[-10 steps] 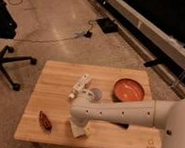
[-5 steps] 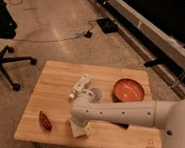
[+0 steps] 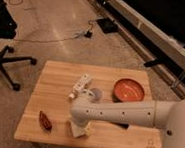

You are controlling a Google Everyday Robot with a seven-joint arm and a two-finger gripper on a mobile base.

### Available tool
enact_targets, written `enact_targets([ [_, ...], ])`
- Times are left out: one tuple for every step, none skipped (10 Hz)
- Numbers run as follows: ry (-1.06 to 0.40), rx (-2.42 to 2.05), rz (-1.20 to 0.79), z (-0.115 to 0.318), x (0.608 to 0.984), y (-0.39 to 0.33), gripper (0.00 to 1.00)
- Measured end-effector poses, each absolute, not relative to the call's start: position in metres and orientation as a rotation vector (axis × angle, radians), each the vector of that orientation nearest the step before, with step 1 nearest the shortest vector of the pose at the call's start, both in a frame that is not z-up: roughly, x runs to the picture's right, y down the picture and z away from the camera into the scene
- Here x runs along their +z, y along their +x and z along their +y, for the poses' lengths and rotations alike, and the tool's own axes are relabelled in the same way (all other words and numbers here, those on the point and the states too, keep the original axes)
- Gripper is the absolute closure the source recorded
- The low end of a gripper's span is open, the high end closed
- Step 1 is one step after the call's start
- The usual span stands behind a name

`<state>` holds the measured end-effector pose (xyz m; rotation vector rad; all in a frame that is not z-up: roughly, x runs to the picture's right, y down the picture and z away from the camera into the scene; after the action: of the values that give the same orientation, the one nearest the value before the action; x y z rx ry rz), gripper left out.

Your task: Place the white sponge in the ceramic bowl

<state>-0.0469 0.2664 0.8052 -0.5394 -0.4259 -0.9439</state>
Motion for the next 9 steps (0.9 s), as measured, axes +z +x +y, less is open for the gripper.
enact_targets([
  [-0.540,-0.944,-0.426,0.2664,0.8052,-0.0469,0.31],
  [-0.540,-0.944,-0.426,0.2665,0.8051,-0.0468,0.42],
  [-0.540,-0.944,-0.426,0.2665,0.8050,-0.0468,0.53],
  [-0.543,-0.945,-0.423,0.2665,0.8046,-0.0456,0.63],
  [-0.543,-0.944,-0.423,0.2663,0.8043,-0.0455,0.72],
  [-0.541,-0.941,-0.423,0.2654,0.8036,-0.0446,0.84],
  [-0.540,-0.942,-0.424,0.2645,0.8030,-0.0450,0.93],
  [-0.538,-0.943,-0.425,0.2635,0.8024,-0.0456,0.98],
  [-0.536,-0.944,-0.427,0.2628,0.8013,-0.0471,1.00],
])
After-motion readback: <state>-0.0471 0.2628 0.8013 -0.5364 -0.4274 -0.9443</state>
